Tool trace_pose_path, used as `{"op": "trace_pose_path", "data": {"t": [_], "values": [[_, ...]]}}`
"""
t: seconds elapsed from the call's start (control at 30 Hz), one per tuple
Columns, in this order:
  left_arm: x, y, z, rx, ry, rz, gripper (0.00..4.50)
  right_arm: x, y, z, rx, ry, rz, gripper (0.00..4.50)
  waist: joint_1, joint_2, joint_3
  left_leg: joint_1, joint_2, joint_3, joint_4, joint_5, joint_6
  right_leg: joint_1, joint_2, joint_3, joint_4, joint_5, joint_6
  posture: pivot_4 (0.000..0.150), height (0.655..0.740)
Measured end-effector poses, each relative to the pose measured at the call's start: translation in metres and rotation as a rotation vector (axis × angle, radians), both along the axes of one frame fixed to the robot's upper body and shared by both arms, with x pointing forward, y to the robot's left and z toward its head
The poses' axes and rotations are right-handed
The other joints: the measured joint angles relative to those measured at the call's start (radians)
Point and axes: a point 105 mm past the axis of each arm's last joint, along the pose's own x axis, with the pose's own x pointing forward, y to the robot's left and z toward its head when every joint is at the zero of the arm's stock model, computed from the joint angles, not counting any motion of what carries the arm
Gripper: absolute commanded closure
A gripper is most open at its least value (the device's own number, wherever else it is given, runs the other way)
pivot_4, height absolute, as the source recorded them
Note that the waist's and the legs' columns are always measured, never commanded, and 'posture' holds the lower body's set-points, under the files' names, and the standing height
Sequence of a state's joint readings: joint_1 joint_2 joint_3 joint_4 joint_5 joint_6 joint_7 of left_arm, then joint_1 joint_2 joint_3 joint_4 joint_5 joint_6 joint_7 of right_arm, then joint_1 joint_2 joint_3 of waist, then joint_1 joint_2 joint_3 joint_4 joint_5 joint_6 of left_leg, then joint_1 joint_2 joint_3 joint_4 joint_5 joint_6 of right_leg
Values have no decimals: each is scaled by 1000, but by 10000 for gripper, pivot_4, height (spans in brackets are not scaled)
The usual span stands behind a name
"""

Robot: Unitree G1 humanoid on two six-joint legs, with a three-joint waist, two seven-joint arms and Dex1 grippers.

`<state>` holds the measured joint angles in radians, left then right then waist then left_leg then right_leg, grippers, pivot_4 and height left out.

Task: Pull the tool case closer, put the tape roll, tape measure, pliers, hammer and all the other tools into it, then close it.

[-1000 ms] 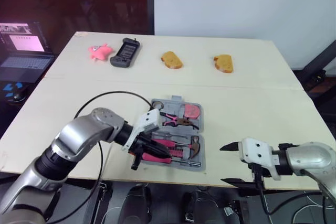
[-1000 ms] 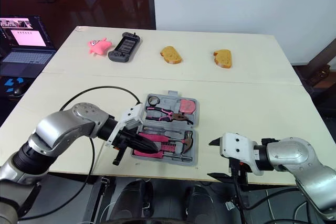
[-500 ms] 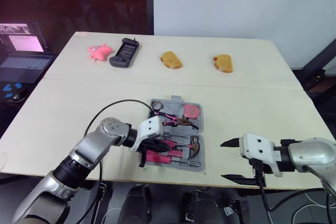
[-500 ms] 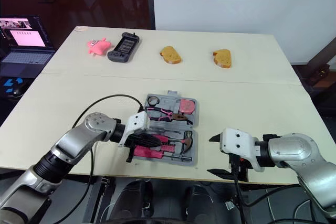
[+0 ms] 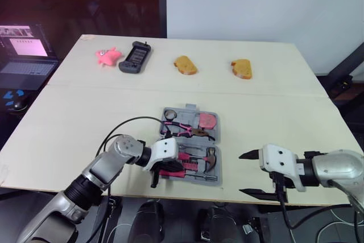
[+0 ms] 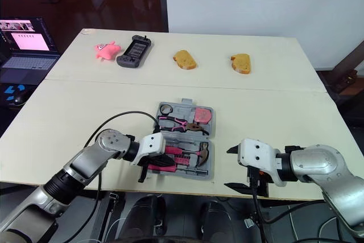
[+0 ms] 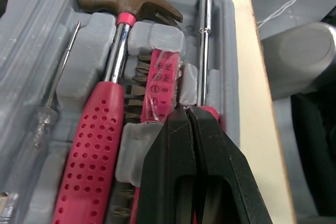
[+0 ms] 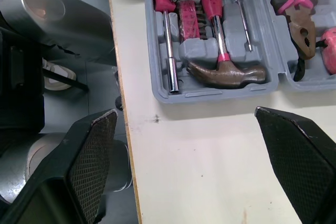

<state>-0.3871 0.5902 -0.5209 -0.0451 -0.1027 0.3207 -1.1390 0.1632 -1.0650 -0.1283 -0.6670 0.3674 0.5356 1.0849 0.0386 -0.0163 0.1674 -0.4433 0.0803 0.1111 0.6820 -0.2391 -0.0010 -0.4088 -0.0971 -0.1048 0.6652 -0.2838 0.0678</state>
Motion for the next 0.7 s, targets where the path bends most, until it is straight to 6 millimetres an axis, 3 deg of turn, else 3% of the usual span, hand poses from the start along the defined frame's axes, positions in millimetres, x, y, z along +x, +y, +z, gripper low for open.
{"op": "trace_pose_path", "data": {"t": [0.37, 0.47, 0.6, 0.7], "values": [[0, 1, -1, -18, -18, 6, 44520, 2, 0, 2, -1, -11, -5, 0, 0, 2, -1, 0, 0, 0, 0, 0, 0, 0, 0, 0, 0, 0, 0, 1500, 7188], [-1, 9, 2, -65, 85, 80, 44520, 3, -2, 0, 4, -9, -17, 0, -1, 2, -1, 0, 0, 0, 0, 0, 0, 0, 0, 0, 0, 0, 0, 1500, 7188], [4, 27, 39, -189, 126, 137, 44520, 11, -10, -1, 23, -24, -88, 0, -2, 2, 0, 0, 1, 0, 0, 0, 0, -1, 0, 0, 0, 0, 0, 1500, 7188], [20, 59, 60, -168, 60, 232, 44520, 19, -16, 0, 54, -56, -144, 0, -2, 2, 0, 0, 1, 0, -1, 0, 0, -1, 0, -1, 0, 0, 0, 1500, 7188]]}}
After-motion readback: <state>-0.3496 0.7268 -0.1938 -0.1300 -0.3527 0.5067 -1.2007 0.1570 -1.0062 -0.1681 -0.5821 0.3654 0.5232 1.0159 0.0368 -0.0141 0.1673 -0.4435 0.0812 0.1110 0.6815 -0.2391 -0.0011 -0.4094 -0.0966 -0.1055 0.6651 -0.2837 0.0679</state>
